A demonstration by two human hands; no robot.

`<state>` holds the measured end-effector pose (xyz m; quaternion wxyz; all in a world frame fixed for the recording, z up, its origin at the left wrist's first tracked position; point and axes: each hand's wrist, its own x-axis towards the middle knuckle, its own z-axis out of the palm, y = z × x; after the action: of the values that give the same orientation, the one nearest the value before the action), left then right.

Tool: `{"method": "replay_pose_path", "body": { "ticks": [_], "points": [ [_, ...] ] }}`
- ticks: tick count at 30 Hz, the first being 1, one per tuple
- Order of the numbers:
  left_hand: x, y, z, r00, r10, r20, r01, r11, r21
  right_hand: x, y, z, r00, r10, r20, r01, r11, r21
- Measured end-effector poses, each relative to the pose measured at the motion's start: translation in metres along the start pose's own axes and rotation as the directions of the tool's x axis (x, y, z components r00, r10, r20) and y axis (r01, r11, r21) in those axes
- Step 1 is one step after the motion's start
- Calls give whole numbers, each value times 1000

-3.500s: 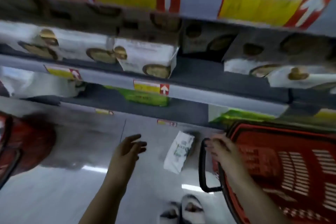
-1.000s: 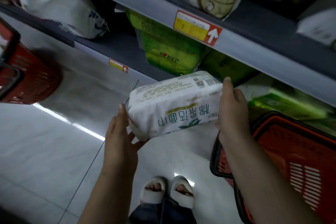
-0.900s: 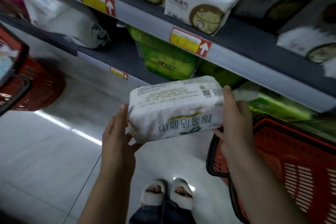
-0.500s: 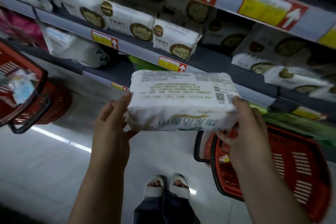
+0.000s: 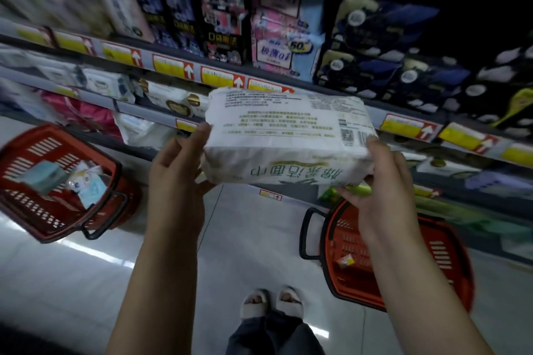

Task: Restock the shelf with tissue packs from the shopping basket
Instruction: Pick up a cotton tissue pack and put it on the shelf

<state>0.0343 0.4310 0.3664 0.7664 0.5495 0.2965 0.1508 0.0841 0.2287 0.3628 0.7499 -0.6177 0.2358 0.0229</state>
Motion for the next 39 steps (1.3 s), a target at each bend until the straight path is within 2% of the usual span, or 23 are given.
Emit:
{"method": "replay_pose_path", "body": {
  "ticks": [3,6,14,19,22,27,32,36,39],
  "points": [
    [-9,35,11,999,40,37,-40,999,11,-18,-29,-3,999,-37,-12,38,999,5],
    [-21,68,25,995,70,77,-71,997,6,-35,-56,-9,990,-137,-17,137,991,-11],
    [-46,134,49,971,40,235,-27,998,-57,-63,-122,-21,941,-338,11,337,940,60],
    [-53,175,59,881,-39,471,108,987,-119,-74,-158,-22,904,-428,8,427,902,66],
    [-64,189,71,819,-27,573,109,988,-109,-79,-178,-25,873,-486,25,485,873,55],
    [-79,209,84,802,-62,594,152,983,-102,-92,-209,-38,826,-563,31,561,826,47],
    [-87,234,99,746,-81,661,49,997,66,-98,-236,-49,797,-605,8,602,795,74],
    [-92,250,115,793,5,610,-9,1000,3,-100,-245,-51,784,-621,10,618,782,87],
    [-87,254,125,828,60,558,-42,998,-45,-97,-252,-51,815,-577,49,573,816,73]
  ]
}}
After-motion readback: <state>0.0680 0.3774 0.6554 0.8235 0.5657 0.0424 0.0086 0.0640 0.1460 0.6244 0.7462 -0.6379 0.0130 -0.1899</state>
